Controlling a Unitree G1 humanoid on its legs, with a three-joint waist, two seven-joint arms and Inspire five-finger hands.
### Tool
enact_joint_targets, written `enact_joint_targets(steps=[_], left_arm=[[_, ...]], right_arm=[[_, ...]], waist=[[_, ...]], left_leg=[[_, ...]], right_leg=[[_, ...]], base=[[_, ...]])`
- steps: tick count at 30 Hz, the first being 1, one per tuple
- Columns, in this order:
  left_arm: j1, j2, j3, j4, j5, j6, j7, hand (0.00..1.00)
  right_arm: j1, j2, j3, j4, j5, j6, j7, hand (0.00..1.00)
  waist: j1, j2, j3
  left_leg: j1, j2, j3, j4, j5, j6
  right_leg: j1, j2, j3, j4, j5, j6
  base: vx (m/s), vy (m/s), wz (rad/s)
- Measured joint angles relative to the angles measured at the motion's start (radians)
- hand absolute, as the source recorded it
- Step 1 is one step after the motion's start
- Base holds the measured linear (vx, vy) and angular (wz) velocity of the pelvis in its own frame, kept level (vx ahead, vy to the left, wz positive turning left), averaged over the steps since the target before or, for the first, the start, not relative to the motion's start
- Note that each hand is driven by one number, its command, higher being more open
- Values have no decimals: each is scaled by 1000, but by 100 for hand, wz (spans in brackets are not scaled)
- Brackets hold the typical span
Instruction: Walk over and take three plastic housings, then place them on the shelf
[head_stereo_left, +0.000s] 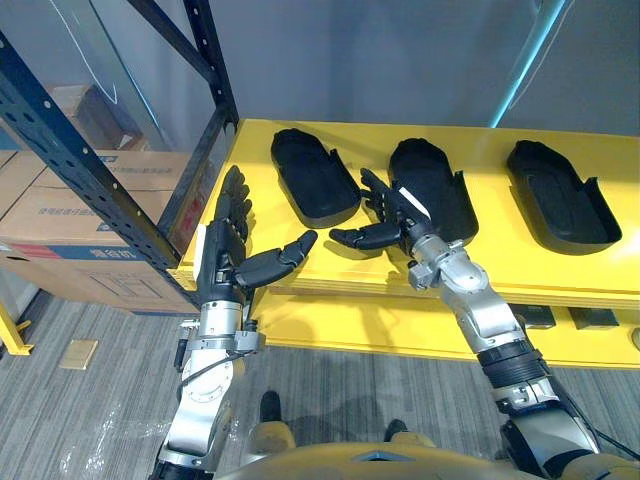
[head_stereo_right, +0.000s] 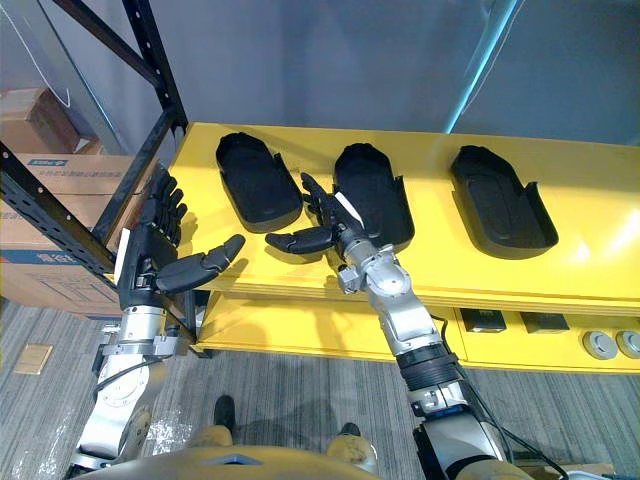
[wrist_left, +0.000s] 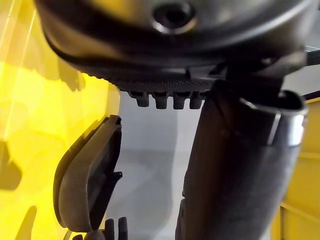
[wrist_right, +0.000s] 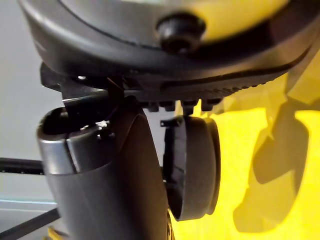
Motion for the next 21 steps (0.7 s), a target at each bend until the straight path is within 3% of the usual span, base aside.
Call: enact_joint_targets(steps=[12, 21], left_arm=[[0, 1, 9, 0, 1, 0, 1, 100], [0, 1, 28, 0, 42, 0, 51, 100]], right_arm=[[25, 0, 51, -154, 2, 10, 39, 100], [67, 1, 84, -227, 13, 10, 52, 100]], waist=[[1, 0, 0], [0, 0, 0]], left_leg=[[0, 0, 0, 0, -2, -1], [-1, 0, 0, 0, -3, 1]], right_leg=[[1, 0, 0, -2, 0, 1], [2, 0, 0, -3, 0, 1]], base=[[0, 0, 0], [0, 0, 0]])
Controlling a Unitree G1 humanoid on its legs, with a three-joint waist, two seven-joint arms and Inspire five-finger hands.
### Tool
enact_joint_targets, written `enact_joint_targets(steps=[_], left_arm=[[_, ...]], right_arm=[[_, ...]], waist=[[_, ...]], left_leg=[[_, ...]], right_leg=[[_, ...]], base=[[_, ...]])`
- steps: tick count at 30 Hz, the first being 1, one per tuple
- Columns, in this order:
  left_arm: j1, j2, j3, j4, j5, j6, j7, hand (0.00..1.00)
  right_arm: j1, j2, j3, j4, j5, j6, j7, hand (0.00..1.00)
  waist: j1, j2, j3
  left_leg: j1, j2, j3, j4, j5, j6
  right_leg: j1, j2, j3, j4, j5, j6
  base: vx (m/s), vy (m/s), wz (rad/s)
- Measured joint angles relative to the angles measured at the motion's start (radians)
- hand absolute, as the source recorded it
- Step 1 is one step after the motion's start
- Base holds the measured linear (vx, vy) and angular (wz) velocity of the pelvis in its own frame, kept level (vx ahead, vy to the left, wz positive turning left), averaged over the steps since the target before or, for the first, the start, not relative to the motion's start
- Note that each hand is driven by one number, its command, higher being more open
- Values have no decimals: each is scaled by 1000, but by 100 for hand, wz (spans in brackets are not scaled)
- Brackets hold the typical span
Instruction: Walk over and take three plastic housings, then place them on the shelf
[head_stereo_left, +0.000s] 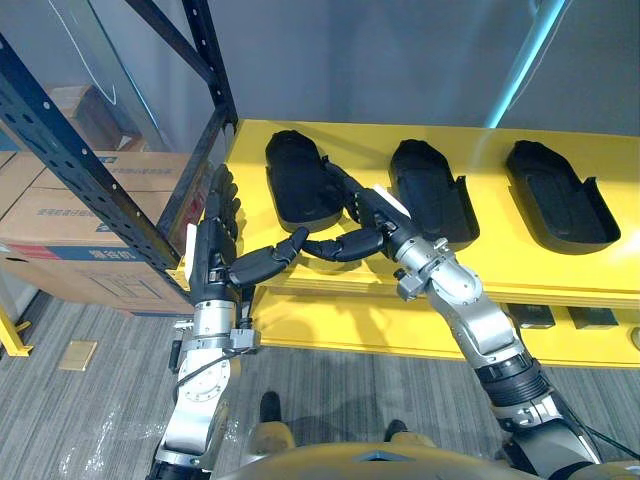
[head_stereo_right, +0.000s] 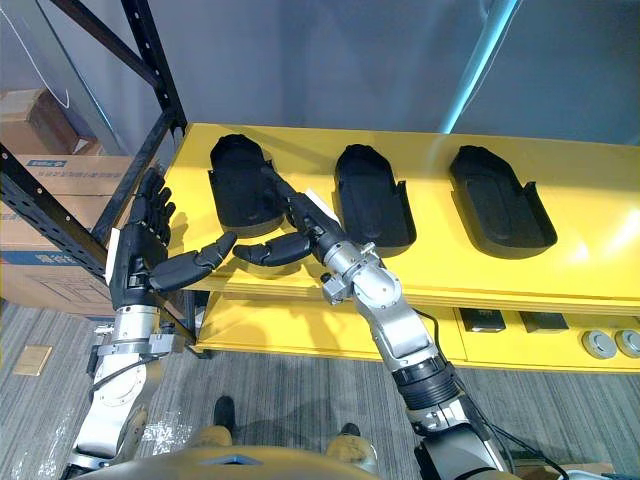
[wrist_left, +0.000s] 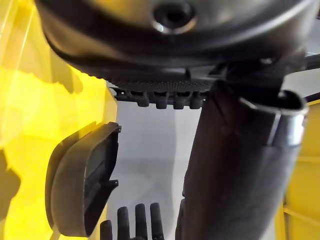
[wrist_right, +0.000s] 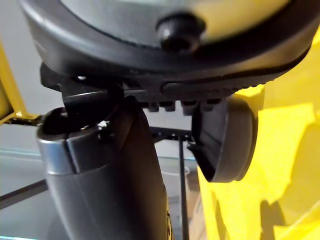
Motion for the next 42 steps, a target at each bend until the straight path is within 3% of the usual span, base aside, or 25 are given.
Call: enact_joint_targets(steps=[8, 11, 14, 16, 20, 30, 42], left_arm=[[0, -1, 30, 0, 0, 3, 7, 100], [0, -1, 37, 0, 0, 5, 15, 100], [1, -2, 37, 0, 0, 6, 28, 100], [1, -8, 37, 0, 0, 11, 36, 100], [1, -14, 35, 0, 0, 13, 41, 100], [3, -18, 26, 0, 0, 13, 49, 100], [4, -18, 26, 0, 0, 18, 65, 100]], right_arm=[[41, 6, 36, -17, 12, 2, -3, 100], [64, 10, 47, -38, 11, 0, -48, 100], [73, 21, 55, -38, 4, -43, -126, 100], [72, 42, 44, -48, -10, -104, -194, 100], [70, 65, 8, -93, -13, -127, -253, 100], [84, 86, -13, -98, -45, -116, -302, 100], [107, 90, -5, -10, -1, -7, -236, 100]], waist=[[7, 1, -1], [10, 2, -2], [13, 4, -3], [15, 5, -5], [19, 11, -12], [18, 15, -15], [17, 15, -15]], left_leg=[[0, 0, 0, 0, 0, 0], [0, 0, 0, 0, 0, 1], [0, 0, 0, 0, -3, 5], [0, 0, 0, 0, -3, 5], [-1, 0, 0, 0, -1, 1], [-4, 0, -1, 0, -1, 1], [-6, -1, -5, 0, -1, 1]], right_leg=[[1, 0, -1, 0, 0, 0], [2, 0, -1, 0, 0, 0], [3, 0, -1, -1, 0, 0], [3, 0, -1, -2, 0, 0], [2, 0, -1, -4, 0, 0], [1, 1, -3, -10, 1, 1], [1, 0, -8, -11, 1, 1]], base=[[0, 0, 0], [0, 0, 0], [0, 0, 0], [0, 0, 0], [0, 0, 0], [0, 0, 0], [0, 0, 0]])
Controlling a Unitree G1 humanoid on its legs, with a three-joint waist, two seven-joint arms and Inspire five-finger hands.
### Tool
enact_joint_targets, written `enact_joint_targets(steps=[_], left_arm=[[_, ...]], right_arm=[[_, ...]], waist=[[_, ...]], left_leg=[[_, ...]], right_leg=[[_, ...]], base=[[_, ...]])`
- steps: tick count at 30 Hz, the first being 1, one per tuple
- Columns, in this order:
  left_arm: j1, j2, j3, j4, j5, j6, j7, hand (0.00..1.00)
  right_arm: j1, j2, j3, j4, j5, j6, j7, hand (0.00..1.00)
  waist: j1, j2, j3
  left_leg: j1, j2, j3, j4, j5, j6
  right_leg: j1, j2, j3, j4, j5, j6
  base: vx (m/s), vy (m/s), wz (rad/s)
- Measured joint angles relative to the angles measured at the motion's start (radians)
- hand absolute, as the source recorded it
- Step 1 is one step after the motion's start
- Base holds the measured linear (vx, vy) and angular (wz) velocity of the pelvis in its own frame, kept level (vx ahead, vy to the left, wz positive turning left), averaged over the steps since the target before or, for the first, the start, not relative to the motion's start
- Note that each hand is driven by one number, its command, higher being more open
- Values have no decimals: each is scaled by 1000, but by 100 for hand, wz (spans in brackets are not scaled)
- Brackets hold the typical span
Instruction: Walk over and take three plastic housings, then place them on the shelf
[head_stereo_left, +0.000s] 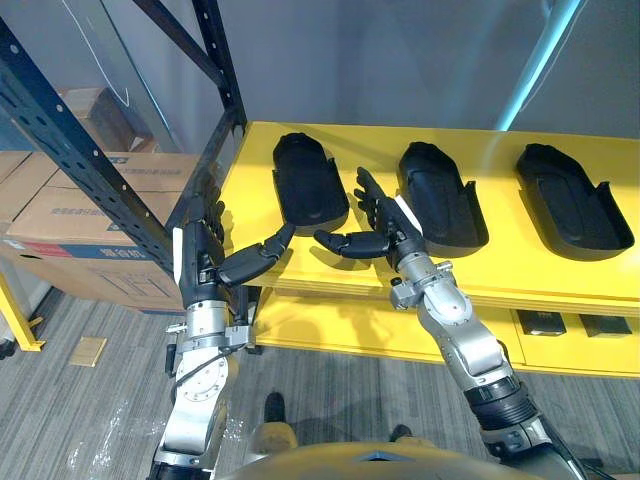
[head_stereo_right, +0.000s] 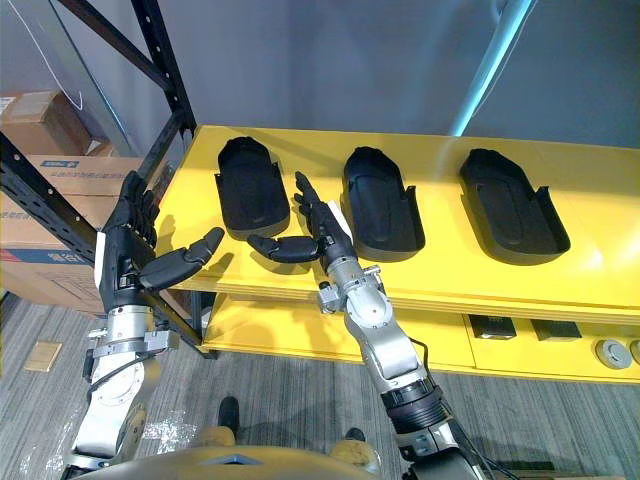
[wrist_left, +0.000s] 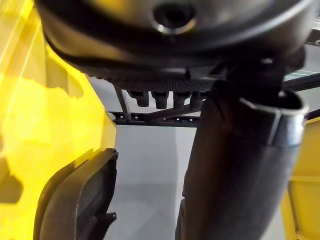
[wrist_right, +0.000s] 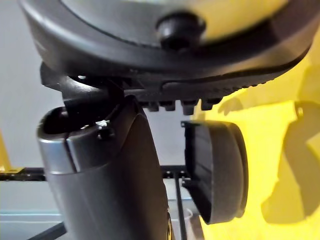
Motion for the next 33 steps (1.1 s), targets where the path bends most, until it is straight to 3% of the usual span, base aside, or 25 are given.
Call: enact_joint_targets(steps=[20, 33], left_arm=[[1, 0, 0, 0, 0, 3, 2, 100], [10, 0, 0, 0, 1, 4, 2, 100]], right_arm=[[1, -7, 111, 25, 38, 8, 123, 100], [1, -1, 140, 24, 39, 4, 84, 100]], waist=[[2, -5, -3], [3, -8, -4]], left_leg=[[3, -1, -11, 0, 0, 0], [3, -1, -11, 0, 0, 0]], right_leg=[[14, 0, -13, -4, -1, 0], [14, 0, -13, -4, -1, 0]], base=[[0, 0, 1], [0, 0, 0]])
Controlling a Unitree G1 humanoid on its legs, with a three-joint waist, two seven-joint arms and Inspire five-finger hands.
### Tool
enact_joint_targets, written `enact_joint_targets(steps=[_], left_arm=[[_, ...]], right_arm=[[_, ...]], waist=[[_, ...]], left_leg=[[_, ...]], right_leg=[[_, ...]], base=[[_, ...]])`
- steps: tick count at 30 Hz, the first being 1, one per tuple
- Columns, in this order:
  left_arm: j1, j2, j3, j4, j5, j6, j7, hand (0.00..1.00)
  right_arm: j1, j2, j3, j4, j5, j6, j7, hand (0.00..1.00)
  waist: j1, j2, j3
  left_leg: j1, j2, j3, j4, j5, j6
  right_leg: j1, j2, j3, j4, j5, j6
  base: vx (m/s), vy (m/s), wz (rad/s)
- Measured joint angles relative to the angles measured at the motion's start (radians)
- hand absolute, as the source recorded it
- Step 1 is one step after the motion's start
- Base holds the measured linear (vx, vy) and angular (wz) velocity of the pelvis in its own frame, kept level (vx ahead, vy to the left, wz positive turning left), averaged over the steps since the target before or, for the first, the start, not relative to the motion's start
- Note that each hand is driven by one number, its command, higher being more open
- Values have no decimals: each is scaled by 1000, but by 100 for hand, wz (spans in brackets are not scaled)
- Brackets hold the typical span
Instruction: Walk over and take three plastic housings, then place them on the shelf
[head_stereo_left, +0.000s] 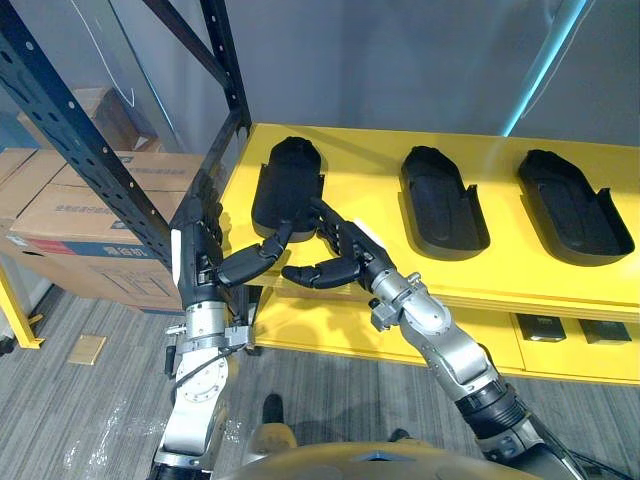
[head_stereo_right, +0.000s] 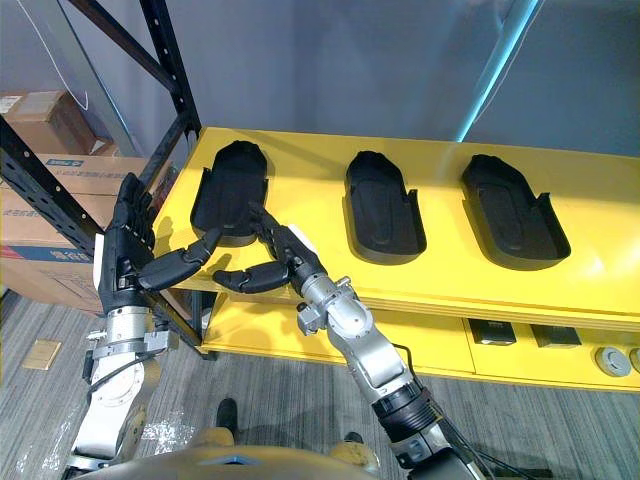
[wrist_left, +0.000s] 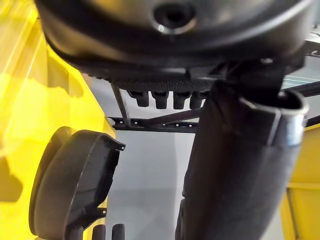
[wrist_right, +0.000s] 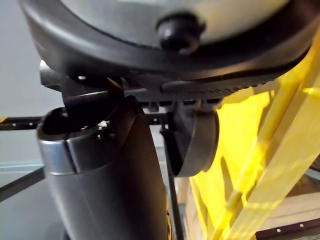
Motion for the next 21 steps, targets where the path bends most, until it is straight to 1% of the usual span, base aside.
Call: enact_joint_targets(steps=[3, 5, 6, 8, 9, 10, 12, 15, 17, 19, 21], left_arm=[[0, 0, 0, 0, 0, 0, 1, 100], [1, 0, 0, 0, 0, 0, 4, 100], [1, 0, 0, 0, 0, 0, 4, 100], [1, 0, 0, 0, 2, 0, 11, 100], [2, -1, 0, 0, 2, 0, 14, 100], [2, -1, 0, 0, 2, 0, 17, 100], [4, -1, 1, -1, 3, 0, 16, 100], [32, -1, 11, -21, 3, -1, 16, 100], [45, -1, 14, -27, 3, -3, 15, 100], [48, -3, 35, -27, 3, -6, 15, 100], [53, -5, 59, -36, 2, -6, 13, 100]], right_arm=[[1, 2, -1, -3, -7, -22, -44, 100], [2, 2, -5, -18, -10, -67, -86, 100], [2, 3, -6, -21, -11, -75, -90, 100], [5, 15, -31, -70, -31, -134, -127, 100], [7, 19, -41, -89, -42, -146, -134, 100], [11, 27, -59, -117, -47, -173, -145, 100], [49, 46, -127, -213, -64, -243, -168, 100], [118, 45, -218, -302, -91, -298, -178, 100], [171, 38, -287, -326, -90, -317, -180, 100], [230, 32, -365, -327, -88, -317, -171, 100], [290, 31, -419, -327, -86, -317, -149, 100]], waist=[[1, 0, 0], [1, 0, 0], [1, 0, 0], [1, 0, 0], [1, -1, 0], [1, -1, 0], [1, -4, -2], [-3, -14, -9], [-7, -20, -16], [-29, -21, -17], [-39, -19, -18]], left_leg=[[0, 0, 0, 0, 0, 0], [0, 0, 1, 0, -1, 0], [0, 0, 2, 0, -1, 0], [0, 1, 9, 0, -4, 2], [1, 1, 11, 0, -4, 1], [2, 1, 15, 0, -5, -1], [7, 1, 24, 0, -10, -3], [19, 2, 45, 0, -15, -5], [24, 2, 58, 0, -22, -5], [35, 3, 72, 0, -27, -7], [47, 6, 96, 0, -36, -10]], right_leg=[[0, 0, 0, 0, 0, 0], [-1, 0, 1, -1, 0, 0], [-1, 0, 2, -1, 0, 0], [-5, 1, 8, -1, 1, 1], [-6, 1, 11, -2, 1, 2], [-7, 1, 15, -3, 1, 2], [-7, 1, 23, -5, 2, 2], [-5, 1, 39, -16, 4, 4], [-5, 1, 52, -19, 6, 7], [-5, 1, 65, -20, 6, 7], [-7, 3, 85, -21, 9, 4]], base=[[0, 0, 0], [0, 0, 0], [0, 0, -3], [0, 0, -7], [0, 0, -10], [0, 0, -10], [16, -5, -10], [39, -8, -18], [28, -5, -20], [35, -2, -16], [24, -3, -26]])
